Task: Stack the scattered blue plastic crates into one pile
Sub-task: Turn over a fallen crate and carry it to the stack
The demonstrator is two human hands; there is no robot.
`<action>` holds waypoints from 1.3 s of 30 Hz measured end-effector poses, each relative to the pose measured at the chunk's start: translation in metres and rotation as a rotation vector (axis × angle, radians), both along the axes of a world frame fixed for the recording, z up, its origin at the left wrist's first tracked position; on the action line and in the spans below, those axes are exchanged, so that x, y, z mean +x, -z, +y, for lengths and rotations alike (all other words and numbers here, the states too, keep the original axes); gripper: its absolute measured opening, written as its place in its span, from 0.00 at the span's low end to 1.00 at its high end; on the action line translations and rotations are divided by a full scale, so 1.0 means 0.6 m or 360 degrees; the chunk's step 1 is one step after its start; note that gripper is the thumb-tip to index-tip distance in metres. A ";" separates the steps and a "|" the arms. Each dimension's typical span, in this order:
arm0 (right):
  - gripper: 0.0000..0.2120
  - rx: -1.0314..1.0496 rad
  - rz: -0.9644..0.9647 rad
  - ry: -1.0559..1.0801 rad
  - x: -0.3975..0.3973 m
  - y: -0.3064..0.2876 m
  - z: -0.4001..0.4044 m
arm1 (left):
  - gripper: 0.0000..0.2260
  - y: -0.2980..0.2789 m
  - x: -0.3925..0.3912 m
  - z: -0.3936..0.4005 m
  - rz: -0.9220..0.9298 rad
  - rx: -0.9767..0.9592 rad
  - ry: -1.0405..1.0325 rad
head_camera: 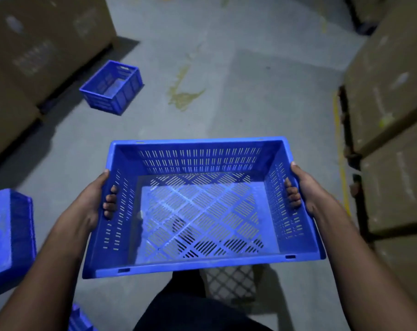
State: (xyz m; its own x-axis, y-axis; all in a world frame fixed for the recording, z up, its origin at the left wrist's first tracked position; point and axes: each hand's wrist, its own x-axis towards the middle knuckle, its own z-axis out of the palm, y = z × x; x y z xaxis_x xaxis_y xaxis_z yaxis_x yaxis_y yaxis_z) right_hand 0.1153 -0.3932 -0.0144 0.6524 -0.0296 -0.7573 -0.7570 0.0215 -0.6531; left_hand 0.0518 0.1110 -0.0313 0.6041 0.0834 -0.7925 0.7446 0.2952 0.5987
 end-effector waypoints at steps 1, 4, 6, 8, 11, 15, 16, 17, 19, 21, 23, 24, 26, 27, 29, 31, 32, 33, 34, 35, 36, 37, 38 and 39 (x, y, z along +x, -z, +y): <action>0.29 -0.0020 0.0014 -0.0031 0.062 0.008 0.024 | 0.23 0.010 0.048 0.020 0.0007 0.0001 -0.0038; 0.28 -0.0062 0.0008 -0.0097 0.232 0.013 0.096 | 0.23 0.020 0.185 0.077 0.0029 0.0026 -0.0089; 0.28 -0.0042 -0.0025 -0.0122 0.343 0.010 0.141 | 0.23 0.018 0.276 0.126 -0.0021 0.0031 -0.0152; 0.28 -0.0076 -0.0021 -0.0155 0.445 -0.008 0.189 | 0.24 -0.003 0.367 0.166 -0.0007 0.0061 -0.0198; 0.28 -0.0078 -0.0045 -0.0205 0.592 -0.020 0.252 | 0.24 -0.026 0.498 0.223 -0.0007 0.0091 -0.0219; 0.28 -0.0088 -0.0051 -0.0269 0.804 0.006 0.342 | 0.24 -0.015 0.679 0.307 0.0021 0.0103 -0.0293; 0.28 -0.0094 -0.0046 -0.0288 0.858 0.016 0.365 | 0.24 -0.008 0.726 0.327 0.0031 0.0100 -0.0307; 0.28 -0.0102 -0.0045 -0.0302 0.914 0.028 0.389 | 0.25 0.000 0.773 0.347 0.0040 0.0105 -0.0327; 0.28 -0.0107 -0.0052 -0.0339 1.028 0.049 0.437 | 0.25 0.013 0.869 0.386 0.0046 0.0128 -0.0364; 0.29 -0.0135 -0.0061 -0.0379 1.142 0.057 0.490 | 0.24 0.015 0.960 0.423 0.0071 0.0155 -0.0418; 0.28 -0.0150 -0.0104 -0.0427 1.249 0.054 0.542 | 0.24 0.009 1.041 0.462 0.0045 0.0184 -0.0473; 0.28 -0.0137 -0.0133 -0.0462 1.305 0.053 0.569 | 0.24 0.007 1.079 0.485 0.0020 0.0193 -0.0508; 0.28 -0.0158 -0.0159 -0.0521 1.408 0.039 0.631 | 0.24 -0.007 1.147 0.529 0.0019 0.0196 -0.0590; 0.28 -0.0198 -0.0170 -0.0560 1.454 0.030 0.663 | 0.24 -0.015 1.176 0.550 0.0034 0.0194 -0.0631; 0.28 -0.0226 -0.0198 -0.0661 1.543 0.022 0.729 | 0.24 -0.021 1.231 0.596 0.0033 0.0157 -0.0700; 0.28 -0.0226 -0.0218 -0.0721 1.637 0.026 0.795 | 0.24 -0.014 1.289 0.646 0.0036 0.0129 -0.0806; 0.28 -0.0241 -0.0224 -0.0755 1.683 0.031 0.830 | 0.24 -0.006 1.317 0.670 0.0047 0.0125 -0.0855; 0.28 -0.0260 -0.0225 -0.0802 1.728 0.039 0.867 | 0.24 0.006 1.345 0.693 0.0053 0.0119 -0.0892; 0.28 -0.0281 -0.0223 -0.0845 1.771 0.048 0.904 | 0.24 0.020 1.373 0.716 0.0058 0.0109 -0.0924; 0.28 -0.0306 -0.0229 -0.0882 1.812 0.058 0.941 | 0.24 0.036 1.401 0.739 0.0066 0.0100 -0.0959; 0.28 -0.0336 -0.0244 -0.0923 1.852 0.068 0.977 | 0.24 0.052 1.427 0.761 0.0078 0.0089 -0.0997; 0.28 -0.0359 -0.0262 -0.0970 1.891 0.078 1.012 | 0.24 0.066 1.453 0.782 0.0084 0.0079 -0.1035; 0.28 -0.0380 -0.0277 -0.1016 1.929 0.085 1.050 | 0.24 0.076 1.480 0.803 0.0082 0.0070 -0.1073; 0.28 -0.0406 -0.0291 -0.1062 1.966 0.090 1.086 | 0.24 0.084 1.503 0.822 0.0091 0.0068 -0.1121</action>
